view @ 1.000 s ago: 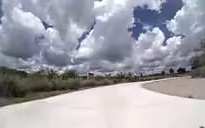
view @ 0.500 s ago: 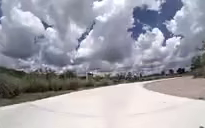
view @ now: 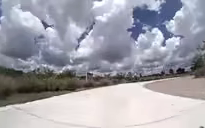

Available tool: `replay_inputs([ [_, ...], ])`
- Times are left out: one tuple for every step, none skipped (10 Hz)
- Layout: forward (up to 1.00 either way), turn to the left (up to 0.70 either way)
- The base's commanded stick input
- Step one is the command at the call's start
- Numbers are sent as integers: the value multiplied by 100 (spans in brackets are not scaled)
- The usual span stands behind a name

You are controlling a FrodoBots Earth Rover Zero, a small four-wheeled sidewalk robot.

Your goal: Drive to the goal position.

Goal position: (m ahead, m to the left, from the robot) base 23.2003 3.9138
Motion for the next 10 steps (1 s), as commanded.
replay_inputs([
  [70,0],
  [70,0],
  [70,0],
  [70,0],
  [70,0],
  [70,0],
  [70,0],
  [70,0],
  [70,0],
  [70,0],
])
